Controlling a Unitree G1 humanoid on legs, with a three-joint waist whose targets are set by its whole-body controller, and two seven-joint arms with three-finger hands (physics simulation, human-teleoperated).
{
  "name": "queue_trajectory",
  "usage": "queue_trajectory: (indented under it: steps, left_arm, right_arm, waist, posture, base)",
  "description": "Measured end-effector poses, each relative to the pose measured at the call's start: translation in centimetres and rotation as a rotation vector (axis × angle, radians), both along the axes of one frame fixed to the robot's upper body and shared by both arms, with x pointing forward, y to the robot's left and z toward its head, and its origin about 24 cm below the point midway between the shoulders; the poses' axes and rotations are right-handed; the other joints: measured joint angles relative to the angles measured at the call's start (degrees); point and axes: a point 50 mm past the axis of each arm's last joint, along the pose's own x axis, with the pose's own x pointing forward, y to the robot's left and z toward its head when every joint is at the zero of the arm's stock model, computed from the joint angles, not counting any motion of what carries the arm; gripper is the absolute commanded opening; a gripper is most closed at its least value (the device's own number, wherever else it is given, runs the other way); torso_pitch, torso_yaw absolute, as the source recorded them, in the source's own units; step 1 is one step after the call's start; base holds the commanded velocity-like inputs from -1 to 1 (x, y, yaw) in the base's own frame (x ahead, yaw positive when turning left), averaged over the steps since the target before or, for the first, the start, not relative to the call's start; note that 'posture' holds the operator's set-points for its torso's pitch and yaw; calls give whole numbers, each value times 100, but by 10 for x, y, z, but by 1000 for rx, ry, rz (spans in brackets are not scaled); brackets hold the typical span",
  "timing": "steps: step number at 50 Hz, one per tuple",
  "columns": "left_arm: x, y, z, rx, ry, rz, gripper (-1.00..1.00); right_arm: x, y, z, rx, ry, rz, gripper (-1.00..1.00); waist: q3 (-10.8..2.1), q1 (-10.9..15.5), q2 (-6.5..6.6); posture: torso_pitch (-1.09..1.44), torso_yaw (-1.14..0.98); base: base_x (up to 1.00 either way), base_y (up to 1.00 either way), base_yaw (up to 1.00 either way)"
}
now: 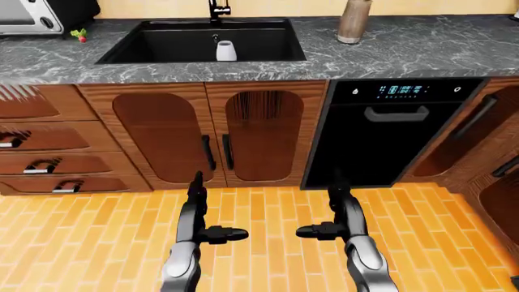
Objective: Turn the sink spout to the right.
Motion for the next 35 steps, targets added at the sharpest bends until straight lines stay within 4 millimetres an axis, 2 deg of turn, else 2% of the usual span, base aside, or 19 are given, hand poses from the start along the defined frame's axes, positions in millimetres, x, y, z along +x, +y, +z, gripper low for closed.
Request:
queue_trajectory:
  steps: [1,3,5,7,11,21,25,27,28,29,31,32,33,35]
  left_arm:
    - [0,0,5,-3,-31,6,100]
    - [5,1,23,-3,-144,18,100]
    - [8,4,27,-5,-179,36,100]
    - [5,6,21,-2,-156,52,100]
    - [2,7,16,14,-123,57,100]
    - [5,18,34,40,-188,99,100]
    - [4,16,31,39,-176,93,100]
    - [3,15,27,38,-155,91,100]
    - [3,14,26,37,-150,88,100]
    - [3,13,26,36,-150,84,100]
    - [3,11,28,38,-158,78,100]
    - [3,11,29,39,-165,77,100]
    - [3,12,31,41,-174,78,100]
    - [4,12,34,43,-189,80,100]
  right_arm:
    - [0,0,5,-13,-21,-1,100]
    - [3,-1,24,-39,-113,-13,100]
    - [3,-1,27,-30,-143,-24,100]
    - [0,-1,22,-14,-122,-18,100]
    - [-6,-1,19,-18,-91,-28,100]
    - [-7,-1,25,-47,-110,-42,100]
    - [-8,-4,25,-51,-113,-61,100]
    - [-9,-6,24,-59,-107,-70,100]
    - [-9,-7,24,-63,-106,-76,100]
    - [-10,-9,23,-67,-103,-83,100]
    - [-11,-11,21,-72,-93,-91,100]
    - [-11,-11,21,-73,-95,-91,100]
    - [-11,-10,23,-73,-103,-89,100]
    - [-10,-9,26,-72,-123,-84,100]
  waist:
    - [-58,-6,-20]
    - [-340,43,-25]
    - [-237,50,-64]
    - [-316,42,-56]
    - [-301,47,-26]
    - [-410,42,-7]
    - [-417,51,-4]
    - [-379,23,8]
    - [-331,-3,-31]
    - [-290,-22,-132]
    - [-297,-52,-318]
    - [-293,-58,-354]
    - [-275,-62,-350]
    - [-228,-76,-249]
  posture:
    - [0,0]
    - [0,0]
    - [0,0]
    - [0,0]
    - [0,0]
    - [0,0]
    - [0,0]
    - [0,0]
    - [0,0]
    - [0,0]
    - [0,0]
    - [0,0]
    - [0,0]
    - [0,0]
  base:
    - [0,0,0]
    - [0,0,0]
    - [0,0,0]
    - [0,0,0]
    - [0,0,0]
    - [0,0,0]
    - [0,2,0]
    - [0,42,0]
    - [0,74,0]
    - [0,80,0]
    - [0,95,0]
    - [0,99,0]
    - [0,99,0]
    - [0,43,0]
